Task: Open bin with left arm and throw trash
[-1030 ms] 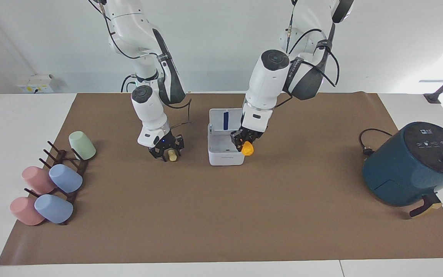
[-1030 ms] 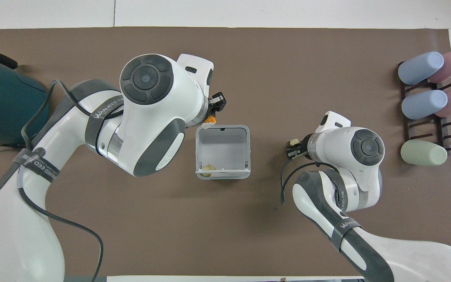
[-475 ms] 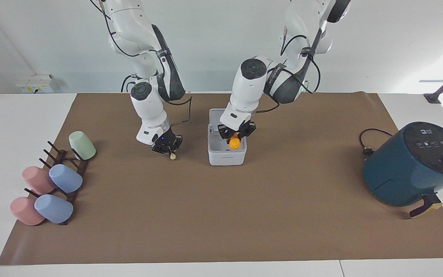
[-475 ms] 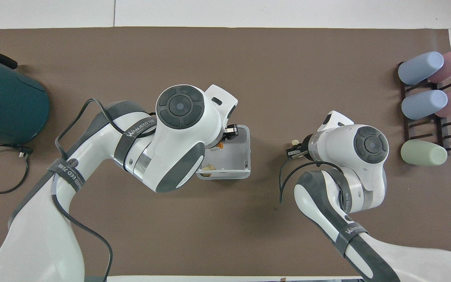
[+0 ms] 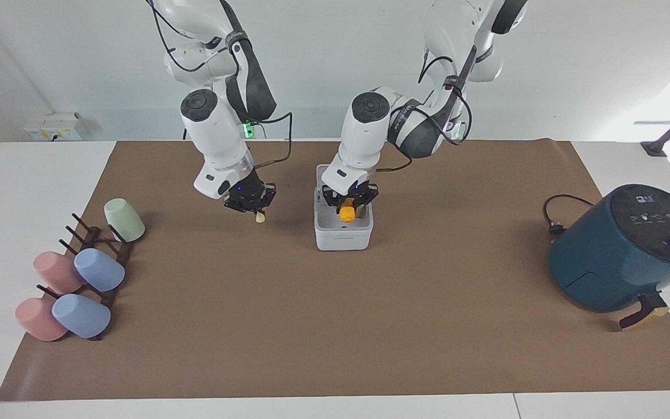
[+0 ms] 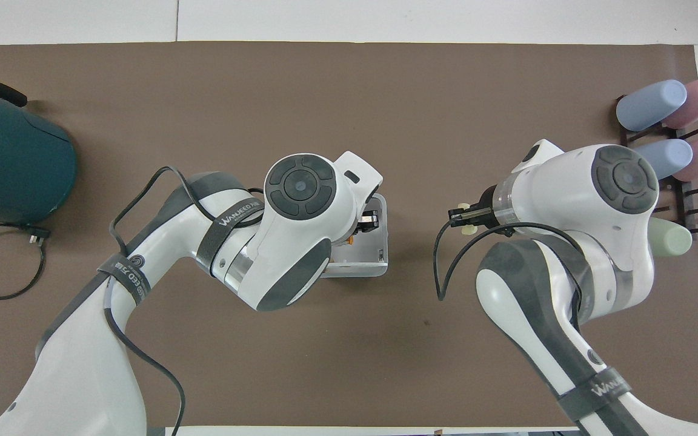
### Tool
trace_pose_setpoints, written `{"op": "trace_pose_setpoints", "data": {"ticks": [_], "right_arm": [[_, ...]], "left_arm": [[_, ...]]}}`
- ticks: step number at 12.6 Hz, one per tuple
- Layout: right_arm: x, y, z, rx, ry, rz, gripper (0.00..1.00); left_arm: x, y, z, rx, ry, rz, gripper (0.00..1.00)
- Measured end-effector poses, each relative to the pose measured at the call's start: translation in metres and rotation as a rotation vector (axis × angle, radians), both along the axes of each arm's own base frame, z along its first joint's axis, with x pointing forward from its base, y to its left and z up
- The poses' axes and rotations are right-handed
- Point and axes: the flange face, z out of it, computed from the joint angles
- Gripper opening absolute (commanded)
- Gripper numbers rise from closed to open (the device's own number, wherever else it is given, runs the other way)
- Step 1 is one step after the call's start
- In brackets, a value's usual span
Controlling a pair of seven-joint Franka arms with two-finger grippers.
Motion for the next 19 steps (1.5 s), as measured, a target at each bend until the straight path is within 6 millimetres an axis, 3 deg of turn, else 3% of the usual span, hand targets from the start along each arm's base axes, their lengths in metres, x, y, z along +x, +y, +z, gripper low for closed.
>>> {"op": "trace_pose_setpoints", "data": {"ticks": [3, 5, 7, 10, 12, 14, 15, 16, 19], "right_arm": [[0.006, 0.016, 0.033, 0.015, -0.001, -0.085, 0.00], [0.006, 0.035, 0.041, 0.028, -0.006, -0.143, 0.00], [0.001, 0.061, 0.043, 0.047, -0.026, -0.189, 0.00], [-0.011, 0.117, 0.038, 0.097, -0.068, -0.256, 0.00], [-0.015, 0.145, 0.023, 0.136, -0.071, -0.292, 0.00], [-0.019, 0.159, 0.013, 0.154, -0.052, -0.296, 0.00], [-0.021, 0.163, 0.012, 0.157, -0.048, -0.293, 0.29], [-0.022, 0.165, 0.012, 0.158, -0.047, -0.290, 0.99], [-0.022, 0.165, 0.012, 0.158, -0.046, -0.289, 1.00]], "left_arm": [[0.003, 0.001, 0.009, -0.009, -0.012, 0.006, 1.00], [0.013, 0.006, 0.030, -0.022, -0.021, 0.025, 1.00], [0.032, 0.027, 0.057, -0.027, -0.024, 0.072, 1.00], [0.074, 0.086, 0.096, -0.030, -0.039, 0.141, 1.00], [0.093, 0.141, 0.119, -0.012, -0.048, 0.112, 1.00], [0.102, 0.204, 0.139, 0.020, -0.034, 0.037, 1.00], [0.103, 0.232, 0.150, 0.032, -0.028, -0.008, 1.00], [0.101, 0.257, 0.160, 0.044, -0.025, -0.050, 1.00], [0.091, 0.328, 0.186, 0.076, 0.015, -0.088, 1.00]]}}
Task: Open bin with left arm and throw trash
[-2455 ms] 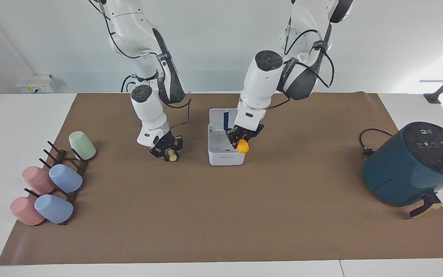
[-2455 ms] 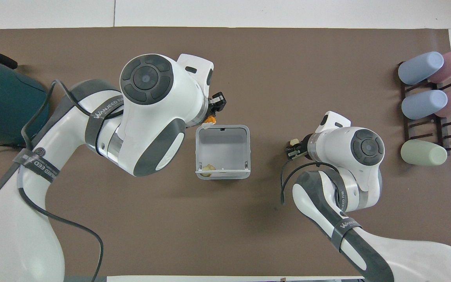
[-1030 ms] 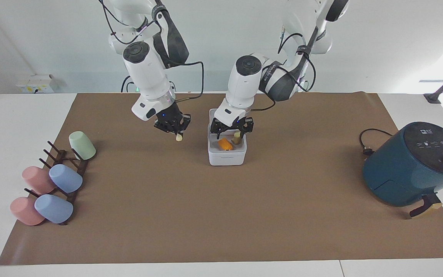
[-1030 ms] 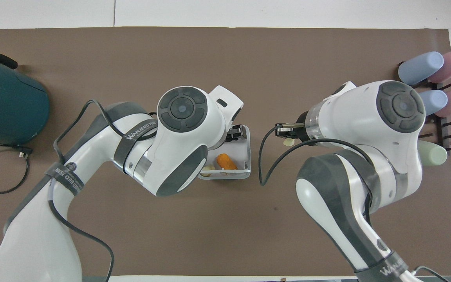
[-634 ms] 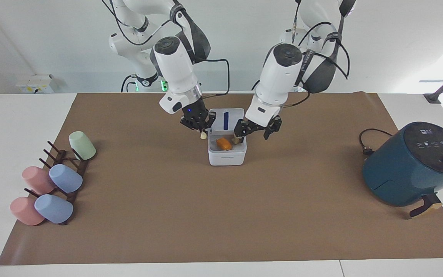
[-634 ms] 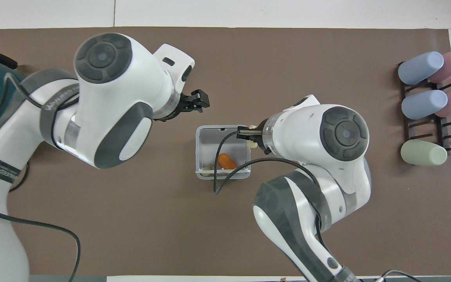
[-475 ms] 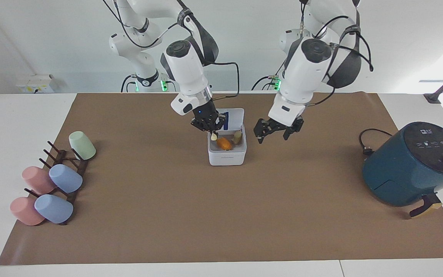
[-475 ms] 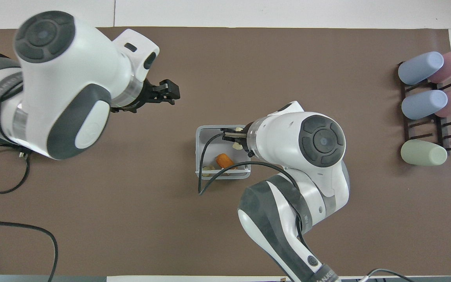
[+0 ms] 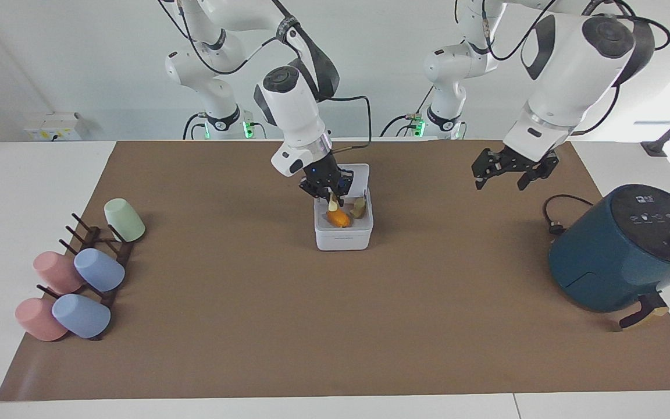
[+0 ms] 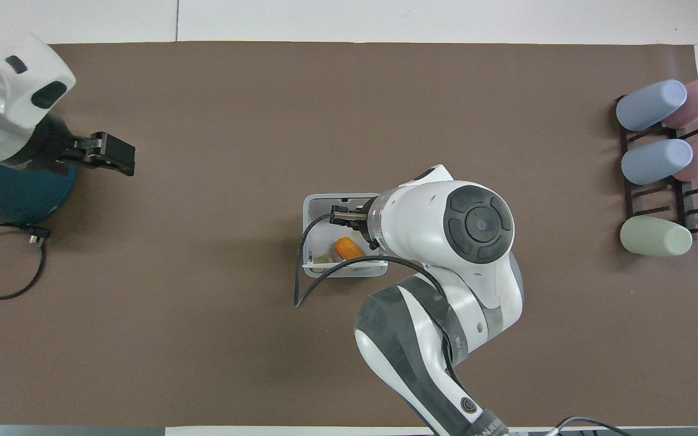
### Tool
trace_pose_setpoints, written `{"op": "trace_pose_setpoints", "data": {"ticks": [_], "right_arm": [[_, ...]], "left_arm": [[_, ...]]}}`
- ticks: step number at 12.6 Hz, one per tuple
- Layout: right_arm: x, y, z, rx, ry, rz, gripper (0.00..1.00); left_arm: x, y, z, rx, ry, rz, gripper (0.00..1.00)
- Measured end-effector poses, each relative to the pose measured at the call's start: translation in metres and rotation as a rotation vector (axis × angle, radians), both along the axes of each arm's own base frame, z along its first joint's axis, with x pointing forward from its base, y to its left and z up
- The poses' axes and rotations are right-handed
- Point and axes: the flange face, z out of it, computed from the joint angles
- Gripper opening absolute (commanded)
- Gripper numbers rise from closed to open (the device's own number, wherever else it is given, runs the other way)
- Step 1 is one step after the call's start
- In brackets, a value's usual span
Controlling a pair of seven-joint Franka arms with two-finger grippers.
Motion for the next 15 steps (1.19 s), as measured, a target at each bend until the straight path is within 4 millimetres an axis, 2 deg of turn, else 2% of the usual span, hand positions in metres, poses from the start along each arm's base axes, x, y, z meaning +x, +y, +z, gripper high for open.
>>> {"op": "trace_pose_setpoints", "data": {"ticks": [2, 4, 8, 15], "right_arm": [[-0.003, 0.003, -0.002, -0.003, 0.004, 0.006, 1.00], [-0.009, 0.011, -0.004, -0.004, 0.007, 0.023, 1.00], [-0.010, 0.013, -0.004, -0.004, 0.006, 0.026, 1.00], [-0.005, 0.007, -0.001, -0.001, -0.005, 0.014, 1.00]], "left_arm": [[-0.008, 0.021, 0.015, 0.011, 0.036, 0.020, 1.00], [-0.017, 0.022, 0.033, 0.020, 0.065, 0.019, 1.00], [-0.028, 0.015, 0.052, 0.031, 0.043, 0.057, 1.00], [-0.038, -0.005, 0.059, 0.041, 0.002, 0.039, 1.00]]}}
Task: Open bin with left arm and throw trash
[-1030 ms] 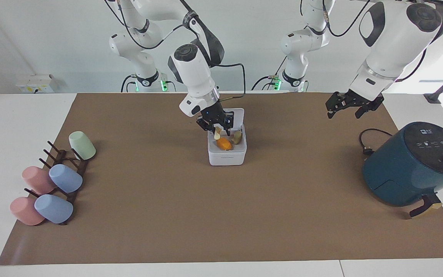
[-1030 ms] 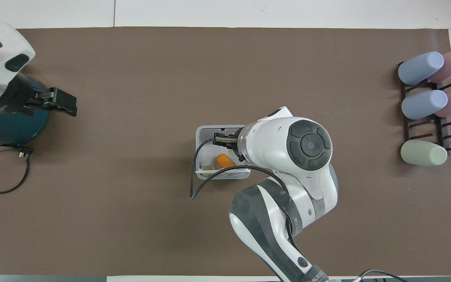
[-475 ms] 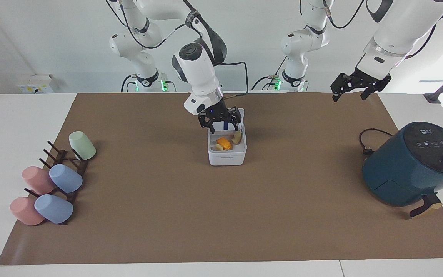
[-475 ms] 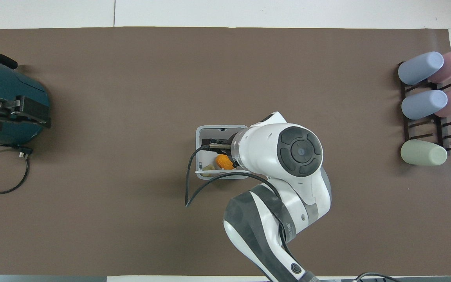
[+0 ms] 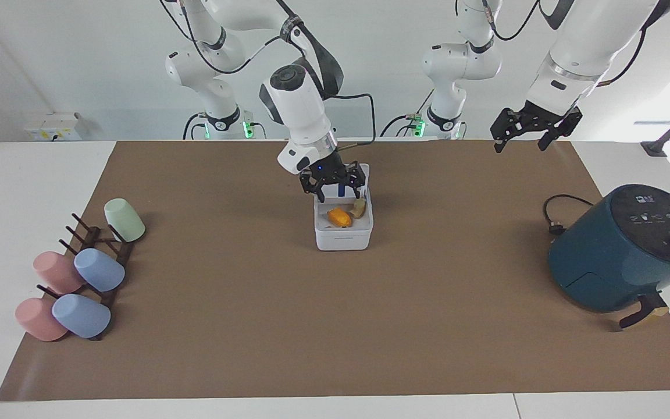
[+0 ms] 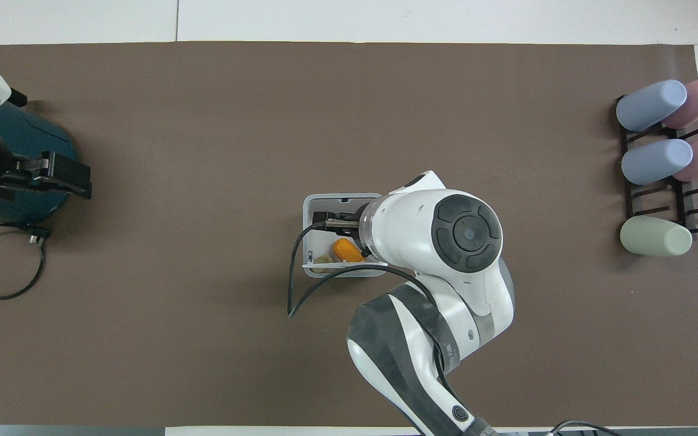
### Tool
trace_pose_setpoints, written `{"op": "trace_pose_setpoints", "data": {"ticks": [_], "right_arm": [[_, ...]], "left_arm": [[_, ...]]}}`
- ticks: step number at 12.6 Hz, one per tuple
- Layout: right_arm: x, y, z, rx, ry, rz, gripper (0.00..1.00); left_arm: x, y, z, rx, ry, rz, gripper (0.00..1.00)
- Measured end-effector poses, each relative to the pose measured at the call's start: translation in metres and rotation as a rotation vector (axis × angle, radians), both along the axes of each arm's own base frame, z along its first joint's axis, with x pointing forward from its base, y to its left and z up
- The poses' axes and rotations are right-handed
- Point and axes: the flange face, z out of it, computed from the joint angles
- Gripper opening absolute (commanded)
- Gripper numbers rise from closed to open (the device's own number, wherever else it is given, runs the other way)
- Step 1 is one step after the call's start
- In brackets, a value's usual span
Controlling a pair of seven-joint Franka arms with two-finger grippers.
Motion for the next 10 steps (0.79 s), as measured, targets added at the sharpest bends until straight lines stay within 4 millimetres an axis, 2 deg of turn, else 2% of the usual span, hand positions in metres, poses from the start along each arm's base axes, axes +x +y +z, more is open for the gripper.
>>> {"op": "trace_pose_setpoints", "data": {"ticks": [1, 3, 5, 7, 10], "right_arm": [[0.006, -0.010, 0.001, -0.002, 0.001, -0.017, 1.00], [0.025, -0.047, 0.005, -0.013, -0.002, -0.042, 1.00], [0.045, -0.098, 0.012, -0.036, -0.007, -0.022, 1.00], [0.057, -0.154, 0.021, -0.060, -0.006, 0.019, 1.00], [0.061, -0.236, 0.040, -0.102, 0.021, 0.019, 1.00]], "left_arm": [[-0.004, 0.003, 0.006, -0.003, -0.009, 0.005, 1.00], [-0.012, 0.009, 0.012, -0.005, -0.017, 0.014, 1.00], [-0.016, 0.009, 0.002, -0.002, 0.004, 0.013, 1.00], [-0.012, 0.006, -0.009, -0.028, 0.009, 0.017, 1.00], [-0.004, 0.017, -0.012, -0.071, -0.013, 0.044, 1.00]]}}
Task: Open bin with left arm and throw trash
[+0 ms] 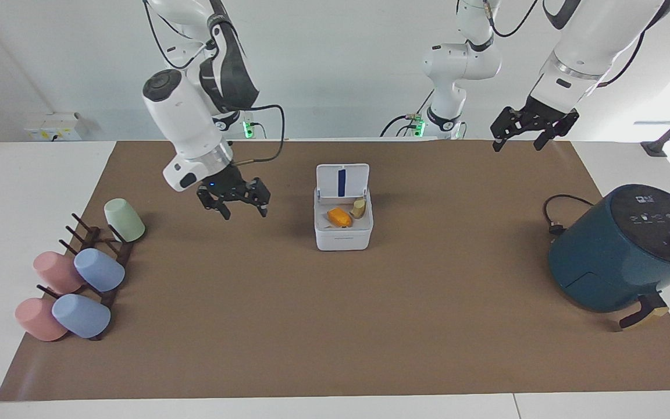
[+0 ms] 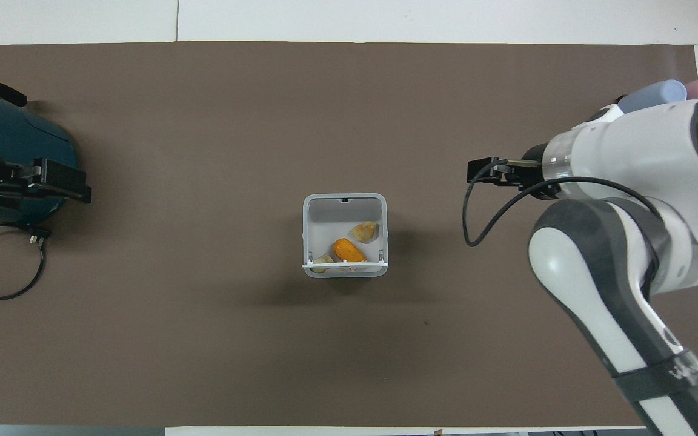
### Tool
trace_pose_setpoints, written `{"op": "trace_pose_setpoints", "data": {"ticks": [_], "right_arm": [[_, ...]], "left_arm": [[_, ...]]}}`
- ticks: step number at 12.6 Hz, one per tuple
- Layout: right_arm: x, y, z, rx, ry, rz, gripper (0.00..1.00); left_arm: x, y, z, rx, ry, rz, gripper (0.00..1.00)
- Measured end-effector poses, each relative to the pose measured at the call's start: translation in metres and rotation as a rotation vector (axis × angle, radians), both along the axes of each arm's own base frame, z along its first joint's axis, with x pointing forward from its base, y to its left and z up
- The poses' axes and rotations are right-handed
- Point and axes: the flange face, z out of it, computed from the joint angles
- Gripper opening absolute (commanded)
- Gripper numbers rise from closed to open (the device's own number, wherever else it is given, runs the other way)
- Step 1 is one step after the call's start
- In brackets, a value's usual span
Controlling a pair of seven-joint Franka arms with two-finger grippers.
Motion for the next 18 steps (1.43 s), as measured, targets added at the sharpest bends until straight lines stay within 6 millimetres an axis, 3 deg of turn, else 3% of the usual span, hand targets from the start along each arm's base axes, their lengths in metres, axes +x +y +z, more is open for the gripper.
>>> {"op": "trace_pose_setpoints", "data": {"ticks": [3, 5, 9, 14, 16, 18], "right_arm": [[-0.007, -0.059, 0.017, -0.100, 0.017, -0.026, 1.00], [-0.013, -0.079, 0.029, -0.121, 0.032, -0.033, 1.00], [-0.016, -0.098, 0.074, -0.186, 0.044, 0.010, 1.00], [-0.023, -0.105, 0.139, -0.233, 0.096, 0.015, 1.00], [-0.024, -0.109, 0.150, -0.238, 0.135, 0.011, 1.00], [-0.023, -0.114, 0.150, -0.238, 0.164, 0.005, 1.00]], "left_arm": [[0.002, 0.000, -0.003, 0.012, -0.005, -0.004, 1.00], [0.004, -0.001, -0.005, 0.021, -0.006, -0.009, 1.00], [0.005, 0.001, -0.006, 0.044, -0.011, -0.024, 1.00], [0.005, 0.001, -0.006, 0.045, -0.013, -0.029, 1.00], [0.006, 0.001, -0.006, 0.044, -0.014, -0.031, 1.00], [0.006, 0.001, -0.006, 0.044, -0.014, -0.043, 1.00]]}}
